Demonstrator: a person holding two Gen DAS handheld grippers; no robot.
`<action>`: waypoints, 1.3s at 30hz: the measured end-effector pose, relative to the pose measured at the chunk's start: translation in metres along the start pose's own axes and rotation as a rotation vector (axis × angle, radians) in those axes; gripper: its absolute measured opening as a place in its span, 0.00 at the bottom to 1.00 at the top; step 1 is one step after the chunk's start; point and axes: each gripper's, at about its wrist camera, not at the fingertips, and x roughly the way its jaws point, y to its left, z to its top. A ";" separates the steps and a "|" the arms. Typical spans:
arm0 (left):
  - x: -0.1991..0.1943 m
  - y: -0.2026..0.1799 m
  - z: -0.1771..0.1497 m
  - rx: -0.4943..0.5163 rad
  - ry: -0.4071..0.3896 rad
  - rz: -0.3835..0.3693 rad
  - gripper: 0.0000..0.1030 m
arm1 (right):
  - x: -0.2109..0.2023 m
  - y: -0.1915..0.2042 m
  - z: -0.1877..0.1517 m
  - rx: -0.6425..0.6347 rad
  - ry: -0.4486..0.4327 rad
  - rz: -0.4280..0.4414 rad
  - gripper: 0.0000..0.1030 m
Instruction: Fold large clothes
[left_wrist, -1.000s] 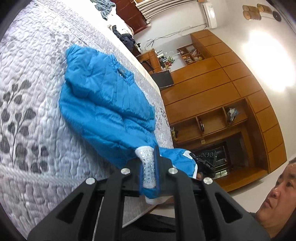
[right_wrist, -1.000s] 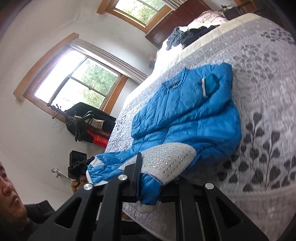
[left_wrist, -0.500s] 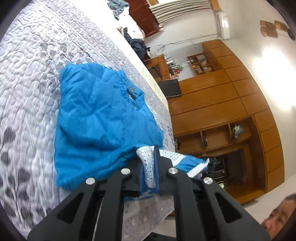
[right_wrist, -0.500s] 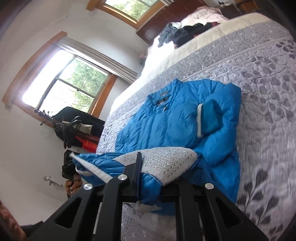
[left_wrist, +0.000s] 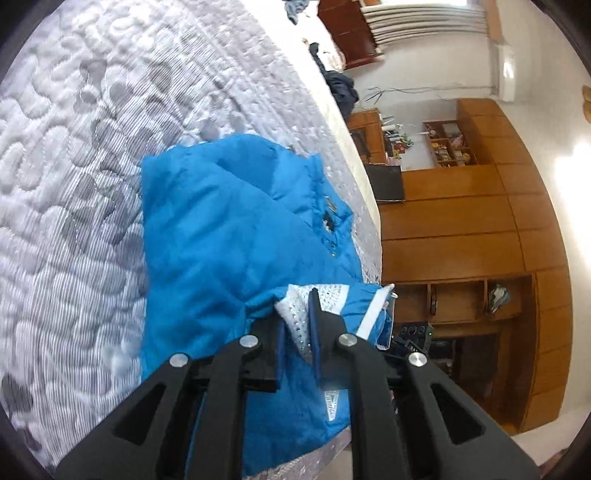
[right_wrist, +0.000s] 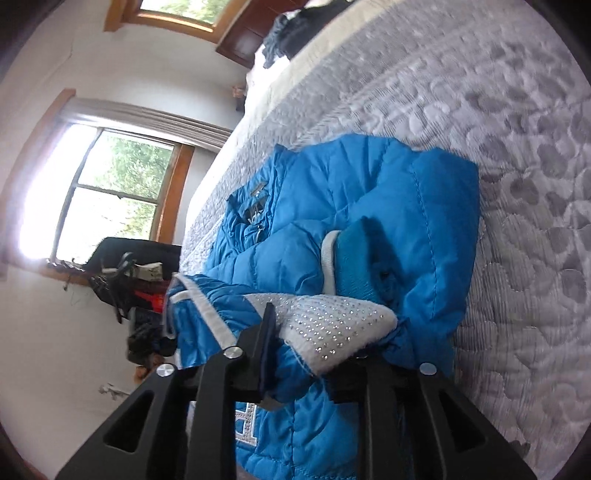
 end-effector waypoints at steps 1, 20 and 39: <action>-0.001 0.002 0.002 -0.017 -0.001 -0.017 0.13 | -0.002 0.000 0.003 0.012 0.010 0.010 0.26; -0.010 -0.049 0.014 0.430 -0.011 0.283 0.80 | -0.032 0.030 0.023 -0.358 -0.041 -0.180 0.75; -0.001 -0.076 -0.005 0.565 0.012 0.300 0.10 | -0.040 0.054 -0.001 -0.534 -0.104 -0.231 0.11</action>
